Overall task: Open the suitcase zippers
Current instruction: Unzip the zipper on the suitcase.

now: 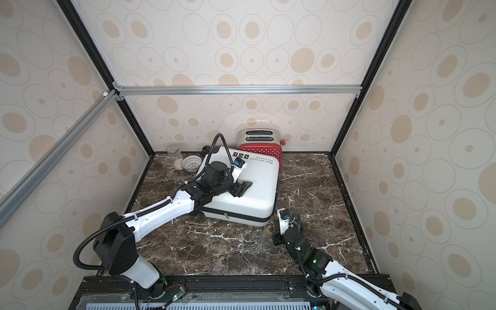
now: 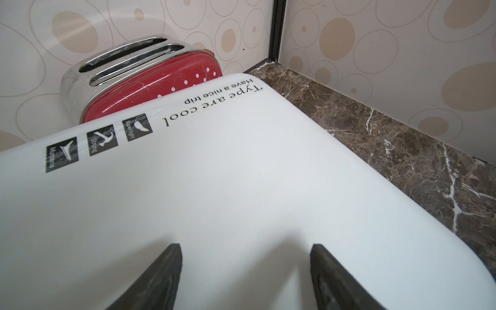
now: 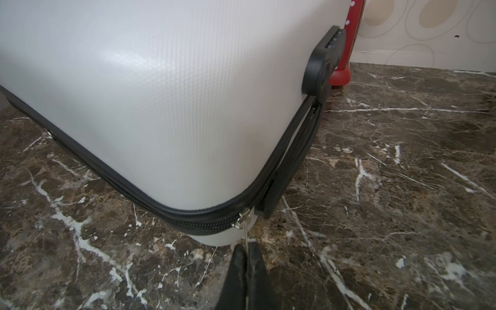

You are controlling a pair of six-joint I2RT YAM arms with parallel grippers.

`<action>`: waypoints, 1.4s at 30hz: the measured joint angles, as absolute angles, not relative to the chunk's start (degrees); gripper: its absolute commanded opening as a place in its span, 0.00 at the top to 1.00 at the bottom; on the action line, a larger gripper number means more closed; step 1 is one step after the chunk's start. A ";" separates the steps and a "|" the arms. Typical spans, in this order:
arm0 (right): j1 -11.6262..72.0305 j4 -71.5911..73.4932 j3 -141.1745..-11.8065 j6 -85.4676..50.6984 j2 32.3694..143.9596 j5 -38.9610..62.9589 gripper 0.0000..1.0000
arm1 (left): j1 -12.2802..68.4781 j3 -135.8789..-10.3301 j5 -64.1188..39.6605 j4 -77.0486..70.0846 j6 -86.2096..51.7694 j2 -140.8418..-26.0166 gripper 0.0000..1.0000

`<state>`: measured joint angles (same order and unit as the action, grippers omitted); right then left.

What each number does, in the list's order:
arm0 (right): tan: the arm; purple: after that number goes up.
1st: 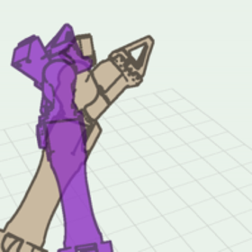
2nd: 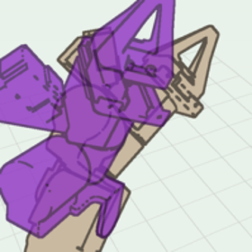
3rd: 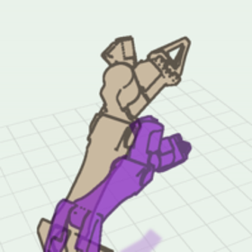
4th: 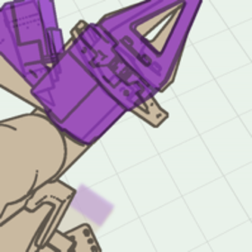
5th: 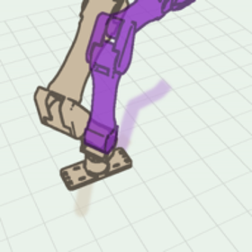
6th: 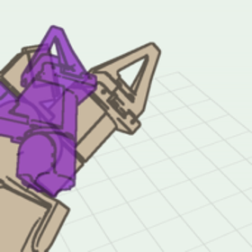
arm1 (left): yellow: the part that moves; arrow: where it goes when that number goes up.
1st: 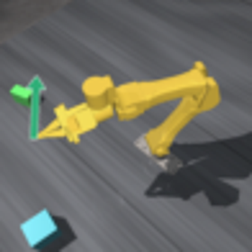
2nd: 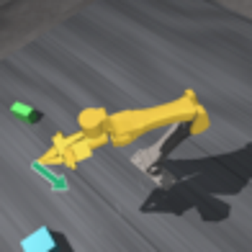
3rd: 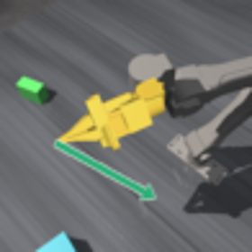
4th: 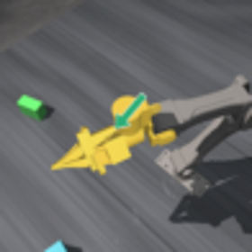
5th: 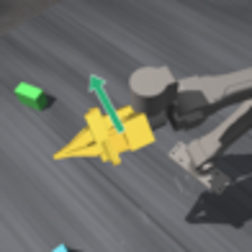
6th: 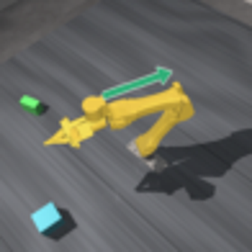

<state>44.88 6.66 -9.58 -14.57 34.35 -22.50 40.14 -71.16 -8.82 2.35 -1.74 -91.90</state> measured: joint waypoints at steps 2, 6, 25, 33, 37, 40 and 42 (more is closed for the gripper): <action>43.35 8.40 -9.58 -14.57 35.35 -21.74 1.00 | 40.05 -70.67 -8.82 1.87 -1.74 -91.64 0.24; 38.46 12.62 -9.61 -14.57 38.87 -17.28 1.00 | 39.88 -69.95 -9.10 1.02 -1.74 -91.37 0.24; 20.01 37.60 -14.59 -18.68 65.82 5.58 1.00 | 38.81 -68.47 -9.85 -0.36 -1.67 -90.54 0.24; 14.02 46.78 -17.63 -21.87 76.12 14.85 1.00 | 38.35 -68.27 -9.67 -0.71 -1.67 -90.48 0.24; 13.45 47.70 -18.70 -22.00 77.91 17.78 1.00 | 38.24 -68.27 -9.47 -0.51 -1.69 -90.17 0.24; 13.61 47.42 -18.70 -21.52 77.58 19.09 1.00 | 38.24 -68.36 -9.52 0.51 -1.67 -89.25 0.24; 14.28 45.98 -18.68 -21.06 76.27 19.29 1.00 | 38.52 -68.86 -9.41 2.42 -1.65 -88.68 0.24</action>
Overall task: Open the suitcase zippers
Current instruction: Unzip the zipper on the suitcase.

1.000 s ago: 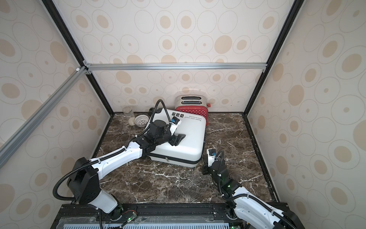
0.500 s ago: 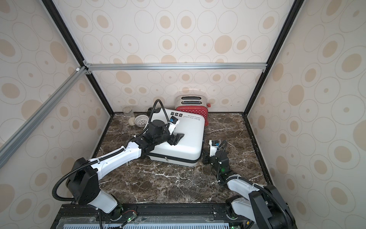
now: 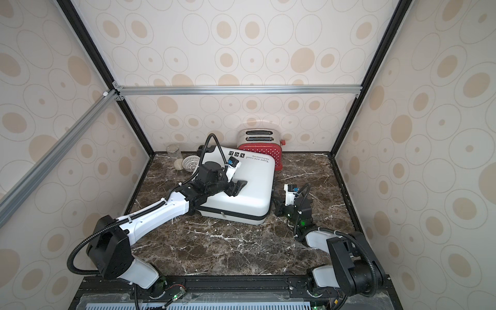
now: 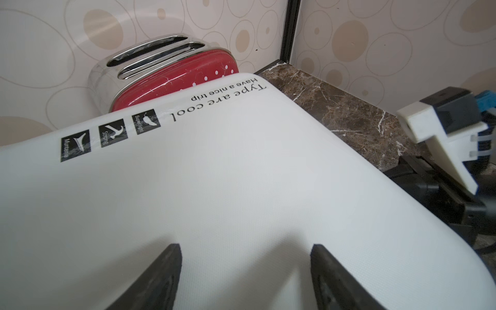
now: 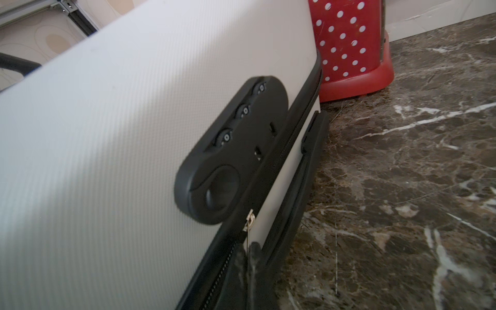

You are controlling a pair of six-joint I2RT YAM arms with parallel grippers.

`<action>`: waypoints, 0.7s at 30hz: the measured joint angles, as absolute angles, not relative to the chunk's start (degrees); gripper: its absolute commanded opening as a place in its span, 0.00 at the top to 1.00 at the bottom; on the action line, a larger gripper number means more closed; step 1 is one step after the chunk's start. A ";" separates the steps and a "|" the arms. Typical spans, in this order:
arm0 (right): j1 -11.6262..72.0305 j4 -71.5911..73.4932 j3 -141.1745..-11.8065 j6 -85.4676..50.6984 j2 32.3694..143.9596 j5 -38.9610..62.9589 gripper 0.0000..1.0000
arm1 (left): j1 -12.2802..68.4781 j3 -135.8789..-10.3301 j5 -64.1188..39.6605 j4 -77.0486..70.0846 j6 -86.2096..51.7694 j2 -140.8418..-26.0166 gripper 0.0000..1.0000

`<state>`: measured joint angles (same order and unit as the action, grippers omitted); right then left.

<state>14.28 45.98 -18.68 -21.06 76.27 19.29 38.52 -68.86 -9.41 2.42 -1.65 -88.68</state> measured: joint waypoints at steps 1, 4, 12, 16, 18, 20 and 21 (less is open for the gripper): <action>15.00 44.88 -18.61 -20.64 75.11 19.09 1.00 | 38.74 -69.32 -9.23 3.46 -1.56 -88.62 0.23; 17.89 42.59 -18.28 -19.99 72.47 18.02 1.00 | 39.88 -72.20 -8.86 7.57 -1.13 -89.19 0.23; 25.26 47.13 -16.05 -21.02 73.32 17.98 1.00 | 44.07 -87.92 -7.33 16.10 0.03 -99.92 0.22; 25.43 49.80 -15.05 -21.58 74.04 17.30 1.00 | 45.78 -91.98 -4.89 17.85 0.73 -104.29 0.21; 25.28 50.26 -15.05 -21.61 74.24 16.75 1.00 | 46.09 -92.84 -3.64 18.11 1.04 -104.92 0.21; 24.82 50.68 -15.05 -21.63 74.63 16.71 1.00 | 46.15 -92.92 -2.79 18.13 1.32 -105.23 0.21; 24.62 50.96 -15.05 -21.63 74.89 16.73 1.00 | 46.15 -92.92 -2.57 18.04 1.50 -105.27 0.21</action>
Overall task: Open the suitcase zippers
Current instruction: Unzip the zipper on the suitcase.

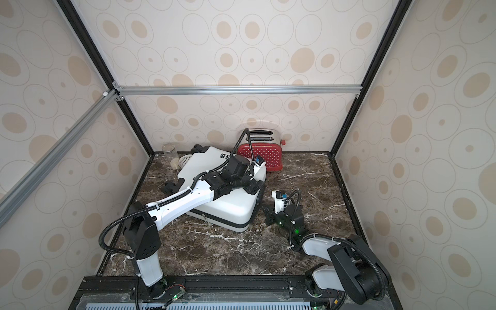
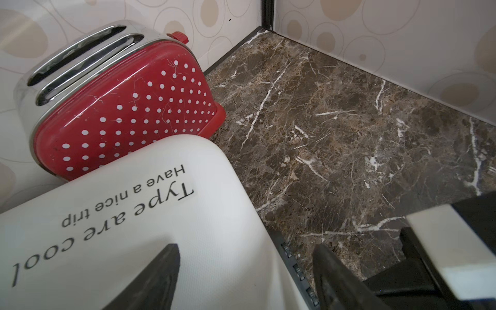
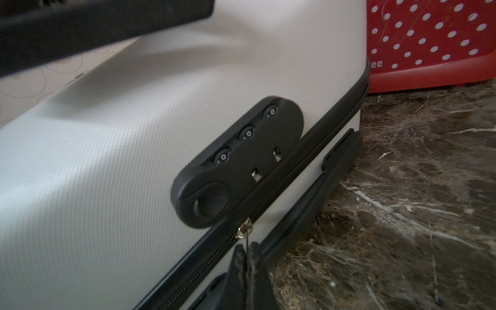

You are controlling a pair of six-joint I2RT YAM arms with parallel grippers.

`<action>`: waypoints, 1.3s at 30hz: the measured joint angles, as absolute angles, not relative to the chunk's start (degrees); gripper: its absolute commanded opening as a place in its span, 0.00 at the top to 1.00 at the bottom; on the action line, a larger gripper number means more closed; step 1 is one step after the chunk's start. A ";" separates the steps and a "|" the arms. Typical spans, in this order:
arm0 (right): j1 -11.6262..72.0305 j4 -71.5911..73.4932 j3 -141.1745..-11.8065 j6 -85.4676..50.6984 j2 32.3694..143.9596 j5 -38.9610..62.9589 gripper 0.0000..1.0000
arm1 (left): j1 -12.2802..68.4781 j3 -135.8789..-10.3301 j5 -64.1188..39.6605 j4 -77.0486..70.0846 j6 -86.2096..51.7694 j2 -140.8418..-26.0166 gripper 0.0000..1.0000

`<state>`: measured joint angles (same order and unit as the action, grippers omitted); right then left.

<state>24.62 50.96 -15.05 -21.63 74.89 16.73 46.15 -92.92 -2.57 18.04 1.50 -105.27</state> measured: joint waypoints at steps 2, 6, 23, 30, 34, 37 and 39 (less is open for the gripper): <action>24.18 51.53 -15.05 -21.67 75.24 16.78 1.00 | 46.15 -92.55 -2.42 17.56 1.61 -105.27 0.22; 23.42 52.47 -15.05 -21.91 75.90 17.26 1.00 | 46.15 -92.16 -2.39 16.73 1.74 -105.34 0.21; 23.92 55.57 -13.72 -23.11 76.34 17.76 1.00 | 51.35 -122.48 18.46 45.19 -7.05 -121.34 0.01; 29.61 56.38 -10.98 -23.05 74.39 13.61 1.00 | 51.05 -128.33 21.32 48.40 -5.13 -123.55 0.01; 32.75 56.84 -9.78 -23.05 73.49 12.14 1.00 | 50.50 -137.29 21.63 48.40 -3.25 -128.20 0.01; 33.41 57.06 -8.97 -22.87 72.44 10.74 1.00 | 49.87 -141.64 21.47 47.40 -2.22 -131.04 0.01; 33.41 56.73 -8.93 -22.63 71.61 10.26 1.00 | 49.30 -142.39 20.60 46.65 -1.78 -132.14 0.01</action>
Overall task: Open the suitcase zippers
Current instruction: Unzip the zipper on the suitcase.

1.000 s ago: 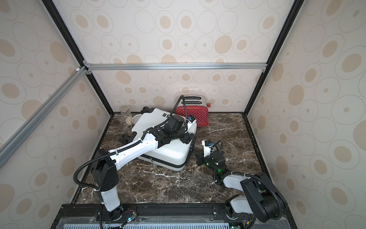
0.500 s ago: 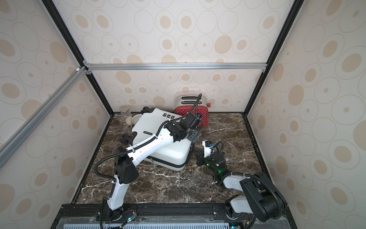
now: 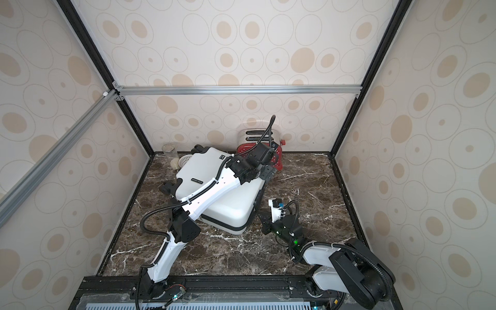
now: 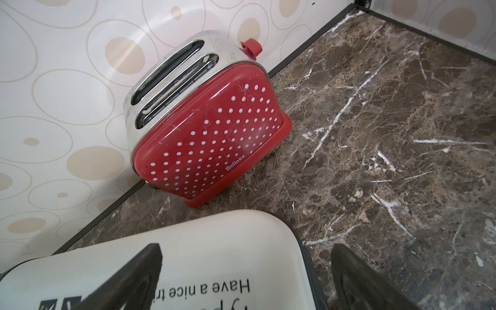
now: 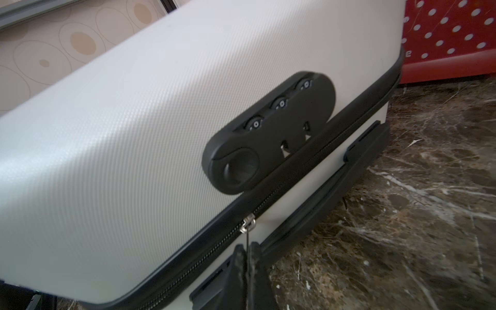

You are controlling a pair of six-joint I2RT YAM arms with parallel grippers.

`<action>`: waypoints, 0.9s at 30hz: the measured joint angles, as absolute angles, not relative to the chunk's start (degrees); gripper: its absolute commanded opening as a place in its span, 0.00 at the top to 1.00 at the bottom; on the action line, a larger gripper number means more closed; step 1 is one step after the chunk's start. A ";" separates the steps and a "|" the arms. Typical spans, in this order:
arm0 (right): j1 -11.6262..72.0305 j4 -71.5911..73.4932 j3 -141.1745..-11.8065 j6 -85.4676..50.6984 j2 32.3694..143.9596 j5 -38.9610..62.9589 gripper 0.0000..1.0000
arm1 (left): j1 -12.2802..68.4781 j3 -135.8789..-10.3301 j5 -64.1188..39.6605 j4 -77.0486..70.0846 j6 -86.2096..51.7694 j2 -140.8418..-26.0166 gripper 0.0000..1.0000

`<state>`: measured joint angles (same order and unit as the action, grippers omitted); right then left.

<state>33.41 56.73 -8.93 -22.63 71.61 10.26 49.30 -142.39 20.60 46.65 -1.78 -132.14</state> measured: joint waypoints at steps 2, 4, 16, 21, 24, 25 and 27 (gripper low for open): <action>33.43 56.23 -8.95 -22.46 71.20 10.26 1.00 | 48.47 -142.43 19.03 46.09 -1.61 -132.97 0.02; 33.43 56.14 -8.99 -22.48 71.24 10.55 1.00 | 47.55 -142.43 17.15 45.87 -1.43 -133.91 0.01; 35.48 56.07 -8.32 -21.47 70.96 9.30 1.00 | 46.54 -140.03 12.99 46.39 3.62 -135.39 0.10; 31.59 50.63 -8.58 -19.79 66.28 12.03 1.00 | 46.46 -129.14 11.03 40.25 4.89 -129.16 0.14; 28.69 48.42 -9.69 -19.05 65.78 13.37 1.00 | 46.37 -123.48 9.34 37.39 4.99 -125.58 0.17; 27.77 48.07 -10.15 -18.96 66.08 13.72 1.00 | 46.28 -122.06 8.91 36.58 4.97 -124.75 0.17; 26.33 48.18 -11.05 -18.94 67.42 14.20 1.00 | 46.17 -119.96 7.88 35.11 4.86 -123.66 0.20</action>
<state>26.33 48.18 -11.05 -18.94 67.42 14.20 46.17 -119.96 7.88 35.11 4.86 -123.66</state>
